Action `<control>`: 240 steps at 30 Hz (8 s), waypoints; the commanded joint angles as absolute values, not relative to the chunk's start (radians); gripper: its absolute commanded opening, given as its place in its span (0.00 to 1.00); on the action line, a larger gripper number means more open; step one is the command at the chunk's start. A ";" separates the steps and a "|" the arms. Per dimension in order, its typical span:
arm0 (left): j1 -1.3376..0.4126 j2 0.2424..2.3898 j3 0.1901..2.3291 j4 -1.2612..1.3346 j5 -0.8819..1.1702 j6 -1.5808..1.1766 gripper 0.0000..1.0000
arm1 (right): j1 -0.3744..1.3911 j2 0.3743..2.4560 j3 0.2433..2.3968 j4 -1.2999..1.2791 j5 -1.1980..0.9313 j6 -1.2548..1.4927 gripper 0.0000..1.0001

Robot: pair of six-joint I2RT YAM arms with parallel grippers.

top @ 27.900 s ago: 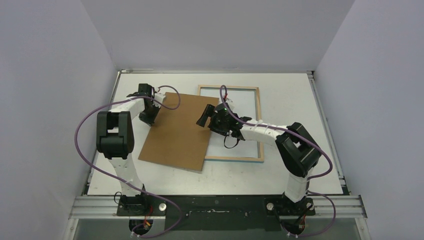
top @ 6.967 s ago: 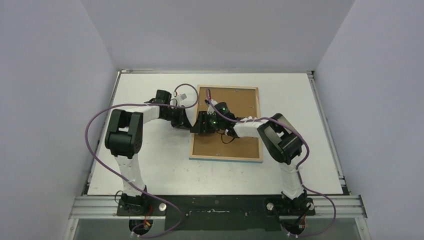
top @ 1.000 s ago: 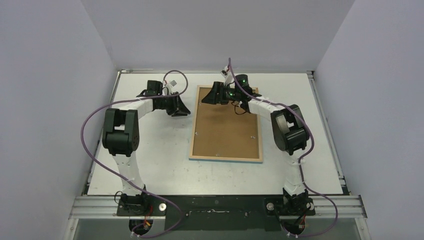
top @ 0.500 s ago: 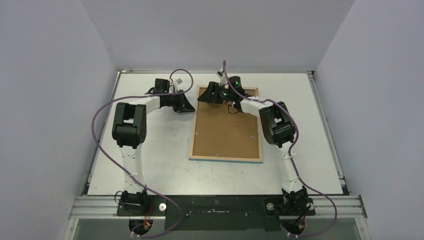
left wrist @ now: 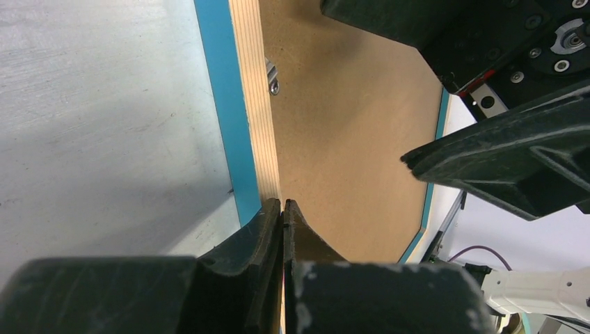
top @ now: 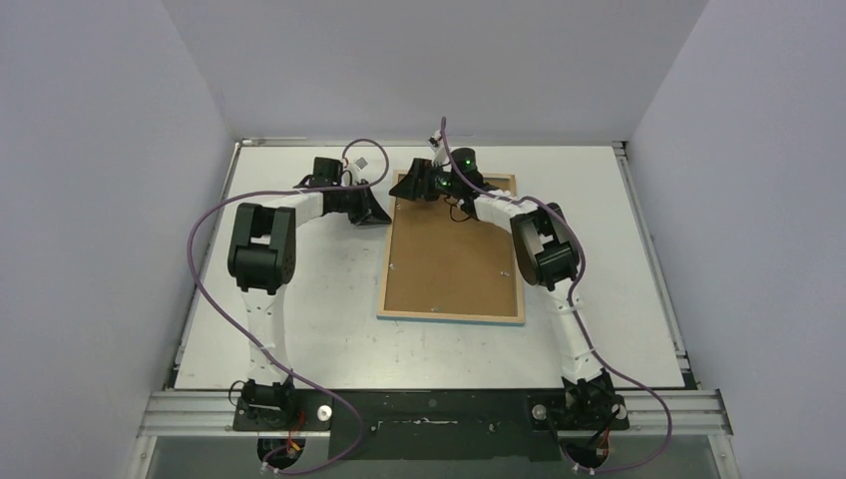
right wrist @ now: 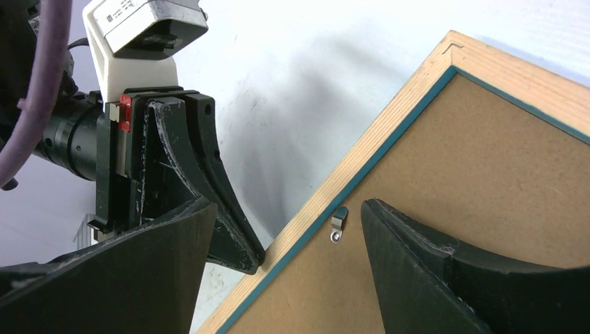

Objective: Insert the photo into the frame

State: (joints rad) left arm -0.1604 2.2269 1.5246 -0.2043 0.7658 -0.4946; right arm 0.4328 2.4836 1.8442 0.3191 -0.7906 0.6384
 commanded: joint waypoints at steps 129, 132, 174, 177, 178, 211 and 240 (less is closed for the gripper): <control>-0.251 2.177 1.460 -0.336 0.726 -0.285 0.13 | 0.471 2.259 1.445 0.345 -0.930 0.293 0.76; -0.251 2.178 1.460 -0.337 0.726 -0.285 0.12 | 0.474 2.260 1.449 0.337 -0.939 0.281 0.76; -0.218 2.146 1.497 -0.317 0.734 -0.343 0.09 | 0.490 2.109 1.324 0.578 -0.926 0.541 0.76; -0.210 2.148 1.515 -0.318 0.736 -0.352 0.10 | 0.476 2.091 1.355 0.573 -0.896 0.551 0.78; -0.208 2.150 1.522 -0.319 0.735 -0.353 0.10 | 0.471 2.091 1.371 0.559 -0.879 0.545 0.79; 0.128 1.980 1.523 -0.454 0.745 -0.303 0.28 | 0.675 2.411 2.014 -0.340 0.043 0.285 0.66; 0.169 1.945 1.448 -0.469 0.767 -0.278 0.28 | 0.746 2.434 2.017 -0.299 0.176 0.232 0.41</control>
State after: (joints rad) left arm 0.1600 2.0064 1.4506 -0.4751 0.7418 -0.2947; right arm 0.7265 2.4199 1.9770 -0.3305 0.1734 0.2626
